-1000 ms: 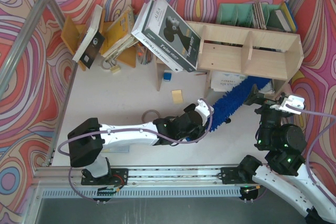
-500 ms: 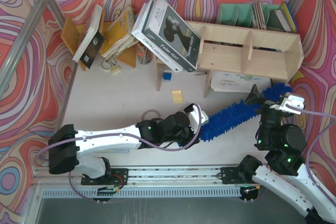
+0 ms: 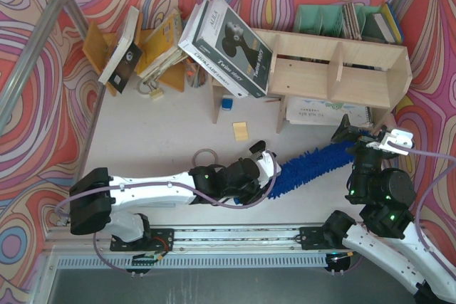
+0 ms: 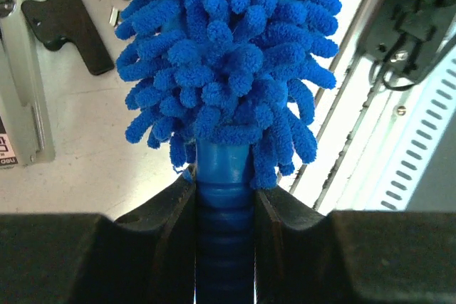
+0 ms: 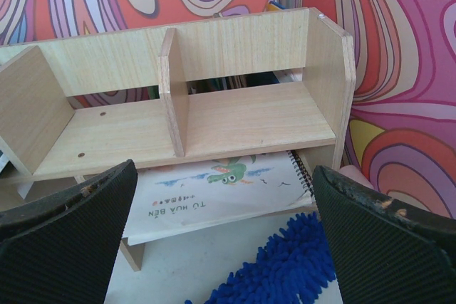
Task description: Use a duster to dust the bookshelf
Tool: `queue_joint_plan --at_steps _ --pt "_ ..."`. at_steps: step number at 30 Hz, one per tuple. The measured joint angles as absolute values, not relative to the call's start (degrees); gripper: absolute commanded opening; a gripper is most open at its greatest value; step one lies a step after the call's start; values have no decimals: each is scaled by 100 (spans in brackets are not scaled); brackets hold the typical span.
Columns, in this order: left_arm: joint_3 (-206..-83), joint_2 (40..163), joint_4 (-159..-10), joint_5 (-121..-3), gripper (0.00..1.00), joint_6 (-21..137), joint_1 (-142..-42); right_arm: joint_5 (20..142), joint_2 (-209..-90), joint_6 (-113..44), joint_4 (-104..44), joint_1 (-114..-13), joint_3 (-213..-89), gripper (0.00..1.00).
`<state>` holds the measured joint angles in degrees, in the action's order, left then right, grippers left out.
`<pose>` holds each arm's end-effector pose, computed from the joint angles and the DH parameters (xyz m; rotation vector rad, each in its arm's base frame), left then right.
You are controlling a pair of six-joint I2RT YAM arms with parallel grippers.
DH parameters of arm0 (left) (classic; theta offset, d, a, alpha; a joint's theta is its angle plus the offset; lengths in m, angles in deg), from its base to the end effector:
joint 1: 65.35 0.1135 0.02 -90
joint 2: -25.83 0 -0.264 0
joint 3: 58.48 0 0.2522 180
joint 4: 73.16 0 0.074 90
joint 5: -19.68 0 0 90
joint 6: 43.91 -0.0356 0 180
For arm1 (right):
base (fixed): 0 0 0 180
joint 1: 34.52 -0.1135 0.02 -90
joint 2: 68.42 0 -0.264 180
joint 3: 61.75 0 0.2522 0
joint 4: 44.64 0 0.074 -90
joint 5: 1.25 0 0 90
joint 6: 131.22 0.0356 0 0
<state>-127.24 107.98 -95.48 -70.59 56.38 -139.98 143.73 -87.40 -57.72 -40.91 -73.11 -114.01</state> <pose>0.0845 -0.3069 0.2527 1.2320 1.9639 -0.7984 0.0677 0.0167 0.3843 0.3160 1.2464 -0.1744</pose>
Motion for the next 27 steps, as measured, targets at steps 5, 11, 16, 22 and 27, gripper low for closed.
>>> queue_joint_plan --at_steps 5,11,16,22,27 --pt "-12663 11001 -9577 -7363 0 5640 -13998 14373 -8740 -5774 -4091 -7311 -11401 99" --pt "-12619 11073 -9561 -7660 0 5640 -13987 14373 -8740 -5772 -4091 -7311 -11401 99" --pt "-12591 11073 -9400 -7923 0 5664 -13928 14373 -8740 -5772 -4091 -7311 -11401 99" --pt "-12525 11202 -9166 -8301 0 5751 -13917 14373 -8738 -5774 -4091 -7311 -11401 99" --pt "-12449 11252 -9085 -8714 0 6001 -13917 14373 -8723 -5774 -4091 -7311 -11401 99"
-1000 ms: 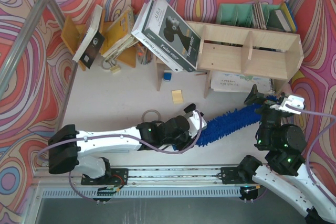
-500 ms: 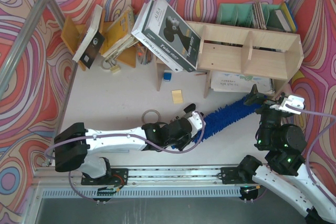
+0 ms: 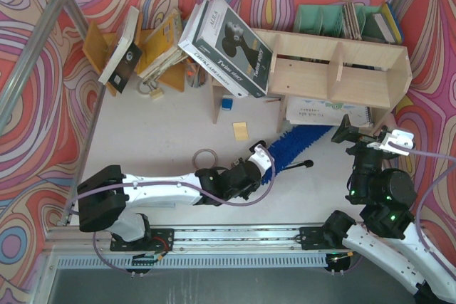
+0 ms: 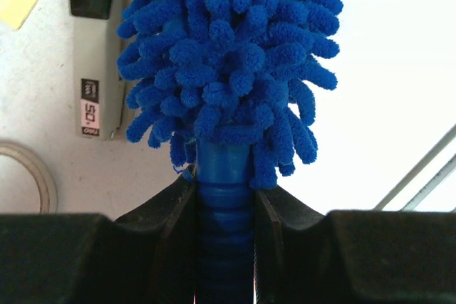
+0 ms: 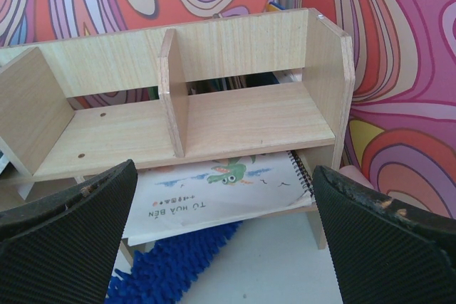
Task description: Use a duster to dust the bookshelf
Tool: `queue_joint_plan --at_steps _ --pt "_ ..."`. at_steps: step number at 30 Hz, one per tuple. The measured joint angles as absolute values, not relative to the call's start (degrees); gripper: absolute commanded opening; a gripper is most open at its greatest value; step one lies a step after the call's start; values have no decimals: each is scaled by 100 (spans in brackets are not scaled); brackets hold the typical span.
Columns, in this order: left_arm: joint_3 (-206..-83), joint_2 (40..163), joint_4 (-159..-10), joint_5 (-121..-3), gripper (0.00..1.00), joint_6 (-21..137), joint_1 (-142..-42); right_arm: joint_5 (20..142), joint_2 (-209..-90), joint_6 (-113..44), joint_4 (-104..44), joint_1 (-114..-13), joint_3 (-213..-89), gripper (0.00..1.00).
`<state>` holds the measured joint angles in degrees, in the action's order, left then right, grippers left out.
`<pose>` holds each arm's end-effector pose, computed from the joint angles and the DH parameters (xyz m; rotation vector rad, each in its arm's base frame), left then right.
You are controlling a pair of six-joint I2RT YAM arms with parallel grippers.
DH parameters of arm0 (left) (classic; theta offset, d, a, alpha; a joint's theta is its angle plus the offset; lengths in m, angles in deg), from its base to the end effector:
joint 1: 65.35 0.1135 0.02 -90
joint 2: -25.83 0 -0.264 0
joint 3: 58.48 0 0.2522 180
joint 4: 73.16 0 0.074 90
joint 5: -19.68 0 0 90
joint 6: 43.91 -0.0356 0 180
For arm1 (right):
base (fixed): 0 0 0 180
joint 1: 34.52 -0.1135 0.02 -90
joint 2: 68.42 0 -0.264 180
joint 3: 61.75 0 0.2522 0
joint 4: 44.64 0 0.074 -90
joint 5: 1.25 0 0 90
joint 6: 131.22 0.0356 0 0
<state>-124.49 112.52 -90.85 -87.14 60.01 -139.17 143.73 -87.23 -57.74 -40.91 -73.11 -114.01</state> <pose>0.1006 -0.3097 0.2209 0.9843 2.0307 -0.5147 0.0671 0.0162 0.3845 0.3175 1.2444 -0.1732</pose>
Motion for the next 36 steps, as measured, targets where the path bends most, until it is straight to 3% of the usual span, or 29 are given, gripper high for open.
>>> queue_joint_plan --at_steps 6,17,25,36 --pt "-12342 11176 -9183 -9225 0 6438 -13917 14373 -8718 -5772 -4091 -7311 -11401 99" --pt "-12444 10815 -9841 -9151 0 7048 -13961 14371 -8740 -5774 -4091 -7311 -11401 99" --pt "-13220 11434 -10160 -9164 0 7273 -14079 14369 -8769 -5772 -4088 -7307 -11401 99" --pt "-14082 11807 -11559 -10320 0 7745 -14846 14369 -8767 -5772 -4091 -7307 -11401 99"
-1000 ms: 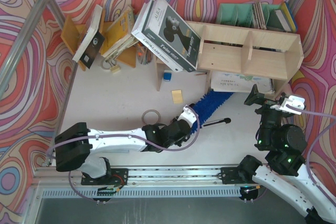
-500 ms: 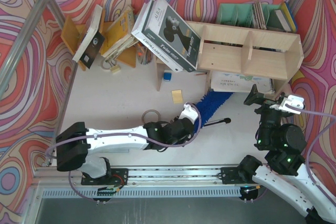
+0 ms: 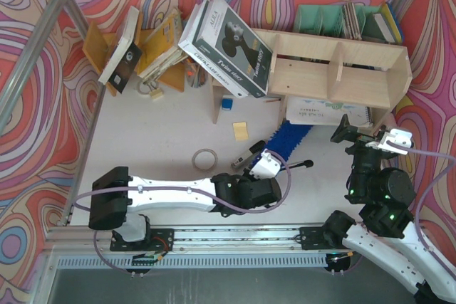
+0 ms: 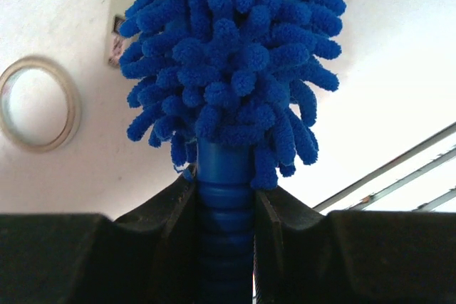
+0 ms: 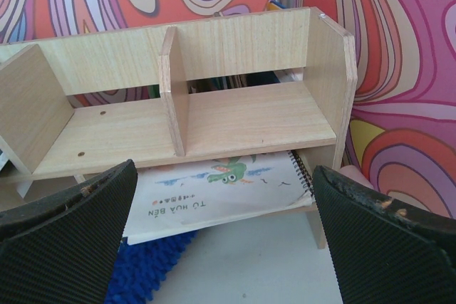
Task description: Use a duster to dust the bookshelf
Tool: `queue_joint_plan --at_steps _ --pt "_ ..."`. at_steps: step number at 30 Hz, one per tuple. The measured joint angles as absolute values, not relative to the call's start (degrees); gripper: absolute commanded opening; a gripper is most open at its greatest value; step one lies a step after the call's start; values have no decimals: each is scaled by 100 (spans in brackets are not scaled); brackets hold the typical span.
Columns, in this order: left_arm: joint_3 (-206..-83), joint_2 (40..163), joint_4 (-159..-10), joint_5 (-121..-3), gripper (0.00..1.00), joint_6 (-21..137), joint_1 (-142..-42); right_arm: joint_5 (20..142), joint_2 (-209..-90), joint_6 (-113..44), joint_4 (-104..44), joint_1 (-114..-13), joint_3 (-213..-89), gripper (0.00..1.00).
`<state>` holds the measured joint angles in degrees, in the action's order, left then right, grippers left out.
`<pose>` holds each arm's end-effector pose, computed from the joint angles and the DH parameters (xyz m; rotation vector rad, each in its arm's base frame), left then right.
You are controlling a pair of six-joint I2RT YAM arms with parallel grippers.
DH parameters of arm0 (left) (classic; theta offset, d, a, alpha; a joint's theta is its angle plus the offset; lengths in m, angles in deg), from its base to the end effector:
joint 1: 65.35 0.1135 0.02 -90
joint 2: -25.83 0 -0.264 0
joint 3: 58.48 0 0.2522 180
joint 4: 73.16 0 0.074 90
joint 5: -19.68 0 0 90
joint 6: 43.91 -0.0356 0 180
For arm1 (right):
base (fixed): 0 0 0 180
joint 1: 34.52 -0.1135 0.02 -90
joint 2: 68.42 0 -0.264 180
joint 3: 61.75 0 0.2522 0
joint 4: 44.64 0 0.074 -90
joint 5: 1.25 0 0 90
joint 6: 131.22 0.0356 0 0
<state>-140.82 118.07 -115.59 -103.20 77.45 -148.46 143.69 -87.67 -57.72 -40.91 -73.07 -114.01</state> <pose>0.0602 -0.3375 0.2517 0.7969 2.1743 -0.2930 0.0687 0.0175 0.3841 0.3131 1.2494 -0.1771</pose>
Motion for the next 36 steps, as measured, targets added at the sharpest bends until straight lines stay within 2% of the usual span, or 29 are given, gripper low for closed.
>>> queue_joint_plan --at_steps 8,17,22,30,36 --pt "-13996 11287 -12545 -10618 0 8562 -15032 14352 -8767 -5772 -4088 -7307 -11401 99" --pt "-15749 12024 -14173 -11059 0 9284 -15401 14284 -8677 -5728 -4066 -7307 -11401 99" --pt "-16189 12520 -14781 -11243 0 9570 -15602 14262 -8375 -5638 -4042 -7307 -11401 99" --pt "-16311 12559 -15091 -11352 0 9751 -15775 14199 -8318 -5525 -3975 -7307 -11401 99" --pt "-16007 12422 -14678 -11341 0 9238 -15771 14157 -8393 -5468 -3931 -7307 -11401 99"
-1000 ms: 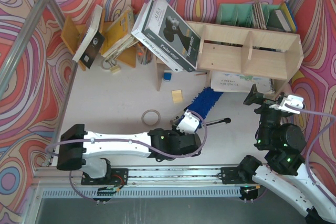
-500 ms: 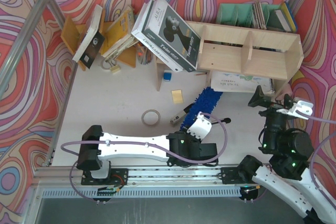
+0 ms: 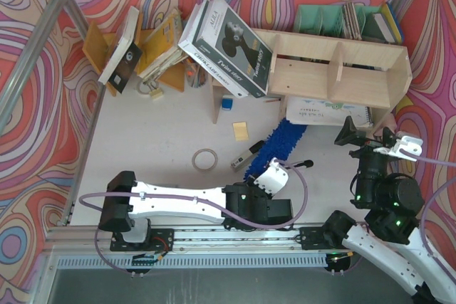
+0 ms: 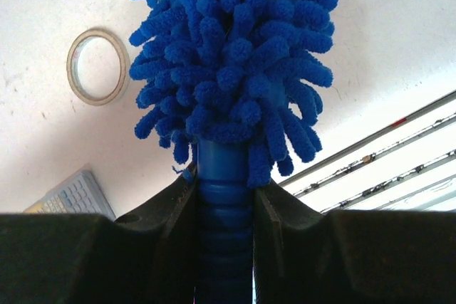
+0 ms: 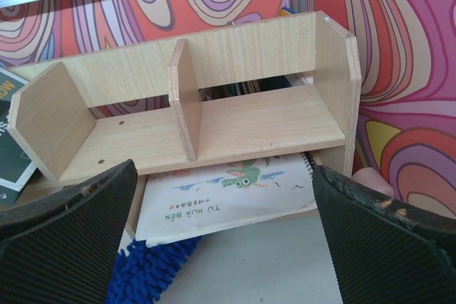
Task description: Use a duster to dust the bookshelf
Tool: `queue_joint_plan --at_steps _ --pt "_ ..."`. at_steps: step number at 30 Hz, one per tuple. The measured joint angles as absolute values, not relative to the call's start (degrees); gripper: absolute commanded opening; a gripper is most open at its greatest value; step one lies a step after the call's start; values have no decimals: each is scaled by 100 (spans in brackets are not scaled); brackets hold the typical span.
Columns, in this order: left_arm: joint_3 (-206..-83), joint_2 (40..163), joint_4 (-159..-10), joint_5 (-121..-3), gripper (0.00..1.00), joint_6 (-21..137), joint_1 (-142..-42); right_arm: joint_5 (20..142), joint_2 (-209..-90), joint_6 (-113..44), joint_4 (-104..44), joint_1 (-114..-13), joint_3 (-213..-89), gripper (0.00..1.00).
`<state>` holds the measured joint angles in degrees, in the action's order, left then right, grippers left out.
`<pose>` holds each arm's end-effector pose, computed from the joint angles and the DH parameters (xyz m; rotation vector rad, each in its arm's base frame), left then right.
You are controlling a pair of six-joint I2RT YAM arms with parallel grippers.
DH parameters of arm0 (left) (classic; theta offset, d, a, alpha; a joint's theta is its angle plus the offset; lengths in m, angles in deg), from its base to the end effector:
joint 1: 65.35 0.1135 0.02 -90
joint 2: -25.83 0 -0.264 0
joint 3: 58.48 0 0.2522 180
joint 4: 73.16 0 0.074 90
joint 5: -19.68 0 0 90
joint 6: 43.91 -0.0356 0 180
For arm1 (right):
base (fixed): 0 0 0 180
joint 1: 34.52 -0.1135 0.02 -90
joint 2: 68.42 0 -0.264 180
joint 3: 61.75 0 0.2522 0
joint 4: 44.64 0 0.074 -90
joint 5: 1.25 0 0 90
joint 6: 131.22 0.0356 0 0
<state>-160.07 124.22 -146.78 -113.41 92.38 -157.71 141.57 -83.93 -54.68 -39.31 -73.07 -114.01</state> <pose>0.0101 -0.3445 0.2945 0.7639 2.2014 -0.0512 0.0562 0.0085 0.3848 0.3346 1.2052 -0.0914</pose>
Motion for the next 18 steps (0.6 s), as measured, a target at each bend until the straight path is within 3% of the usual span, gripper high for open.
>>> queue_joint_plan --at_steps 8,18 --pt "-15069 11950 -13056 -11203 0 7856 -15757 14161 -8408 -5470 -3929 -7307 -11401 99" --pt "-14958 12398 -11367 -10884 0 6475 -15539 14164 -8555 -5474 -3929 -7307 -11401 99"
